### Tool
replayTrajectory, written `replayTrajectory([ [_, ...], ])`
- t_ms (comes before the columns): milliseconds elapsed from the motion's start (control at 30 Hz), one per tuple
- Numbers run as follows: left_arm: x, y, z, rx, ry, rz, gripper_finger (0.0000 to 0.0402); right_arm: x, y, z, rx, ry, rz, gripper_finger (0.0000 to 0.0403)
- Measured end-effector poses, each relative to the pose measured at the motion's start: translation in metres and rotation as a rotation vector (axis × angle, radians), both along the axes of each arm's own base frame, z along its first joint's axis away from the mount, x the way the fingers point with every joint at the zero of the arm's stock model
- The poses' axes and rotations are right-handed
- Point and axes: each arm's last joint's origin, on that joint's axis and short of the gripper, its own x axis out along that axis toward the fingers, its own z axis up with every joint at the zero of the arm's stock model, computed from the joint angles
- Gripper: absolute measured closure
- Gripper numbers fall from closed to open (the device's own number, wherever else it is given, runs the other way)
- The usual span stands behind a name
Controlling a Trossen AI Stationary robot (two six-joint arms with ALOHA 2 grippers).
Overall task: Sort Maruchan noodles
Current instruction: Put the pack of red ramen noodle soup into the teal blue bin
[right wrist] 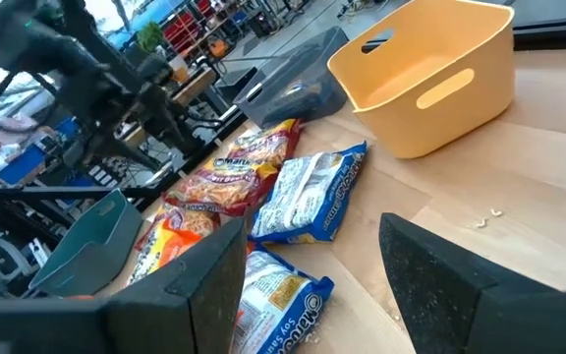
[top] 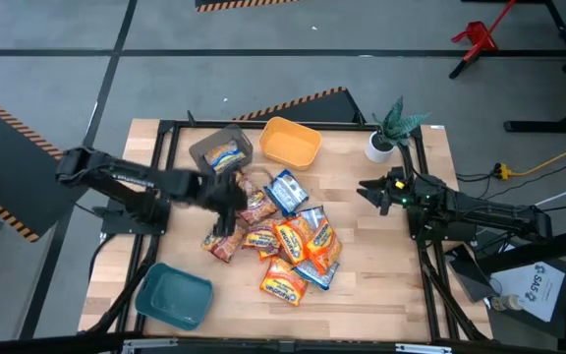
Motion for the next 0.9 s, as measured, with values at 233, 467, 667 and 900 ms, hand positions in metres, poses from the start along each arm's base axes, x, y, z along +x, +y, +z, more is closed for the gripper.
replayTrajectory([
  [233,0.008,-0.037,-0.018,0.227,0.025,-0.096,0.016,0.0,0.0,0.0,0.0,0.0,0.0,0.0182],
  [467,0.021,-0.041,-0.045,0.321,0.107,-0.087,0.016,0.0,0.0,0.0,-0.001,0.0,-0.001,0.0182],
  [667,0.03,-0.042,-0.068,0.382,0.172,-0.093,0.016,0.0,0.0,0.0,0.0,0.0,-0.001,0.0182],
  [900,0.044,-0.041,-0.09,0.442,0.162,-0.069,0.016,0.0,0.0,0.0,0.0,0.0,-0.001,0.0182],
])
